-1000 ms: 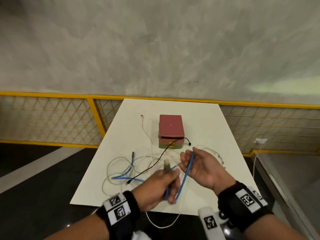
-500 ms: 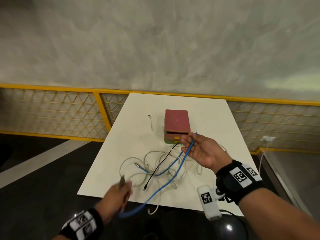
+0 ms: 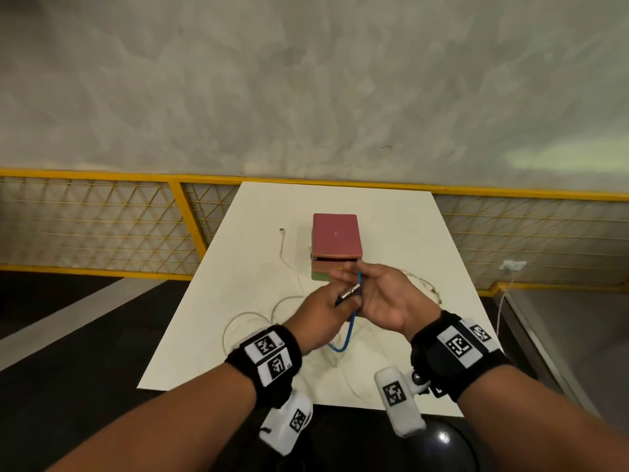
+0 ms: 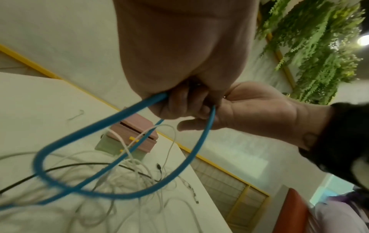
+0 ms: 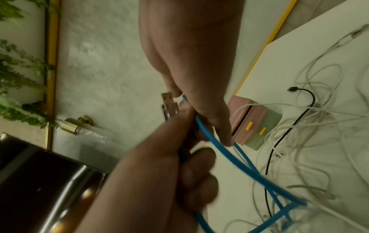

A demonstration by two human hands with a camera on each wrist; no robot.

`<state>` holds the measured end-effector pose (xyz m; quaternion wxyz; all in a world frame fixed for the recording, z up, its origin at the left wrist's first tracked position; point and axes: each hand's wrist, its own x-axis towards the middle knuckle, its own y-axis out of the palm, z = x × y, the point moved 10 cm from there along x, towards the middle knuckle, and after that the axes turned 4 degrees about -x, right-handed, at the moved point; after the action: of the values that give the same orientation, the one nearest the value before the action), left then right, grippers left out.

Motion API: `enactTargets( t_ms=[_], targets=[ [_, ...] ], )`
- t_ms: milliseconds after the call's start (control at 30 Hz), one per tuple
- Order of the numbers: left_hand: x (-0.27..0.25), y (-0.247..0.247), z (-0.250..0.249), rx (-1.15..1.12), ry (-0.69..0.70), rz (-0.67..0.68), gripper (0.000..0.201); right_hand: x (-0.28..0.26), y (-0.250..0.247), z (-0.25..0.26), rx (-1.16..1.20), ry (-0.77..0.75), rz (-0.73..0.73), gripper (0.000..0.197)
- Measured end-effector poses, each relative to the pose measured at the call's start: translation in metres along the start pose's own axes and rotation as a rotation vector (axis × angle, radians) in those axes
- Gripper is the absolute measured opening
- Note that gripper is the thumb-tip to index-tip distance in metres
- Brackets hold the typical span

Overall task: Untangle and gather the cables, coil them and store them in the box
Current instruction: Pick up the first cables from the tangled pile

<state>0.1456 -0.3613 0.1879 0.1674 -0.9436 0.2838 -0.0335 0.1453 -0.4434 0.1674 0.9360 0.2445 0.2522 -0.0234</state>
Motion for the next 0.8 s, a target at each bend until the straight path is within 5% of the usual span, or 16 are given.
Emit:
enactTargets(
  t_ms=[367, 467, 567, 667, 800],
  targets=[
    [-0.143, 0.006, 0.152, 0.418, -0.183, 0.428, 0.020, 0.017, -0.030, 0.050, 0.120, -0.085, -0.138, 0.019],
    [-0.153, -0.018, 0.169, 0.317, -0.242, 0.280, 0.019, 0.014, -0.041, 0.061, 0.115, -0.127, -0.164, 0.020],
    [-0.132, -0.056, 0.141, 0.180, -0.205, -0.034, 0.029, -0.001, -0.041, 0.052, 0.094, -0.140, -0.128, 0.019],
    [-0.116, -0.095, 0.119, -0.079, -0.242, -0.330, 0.025, -0.027, -0.022, 0.029, -0.040, -0.101, 0.013, 0.019],
    [-0.103, -0.127, 0.094, -0.370, -0.239, -0.483, 0.011, -0.070, -0.003, -0.026, -0.333, 0.071, 0.225, 0.010]
  ],
)
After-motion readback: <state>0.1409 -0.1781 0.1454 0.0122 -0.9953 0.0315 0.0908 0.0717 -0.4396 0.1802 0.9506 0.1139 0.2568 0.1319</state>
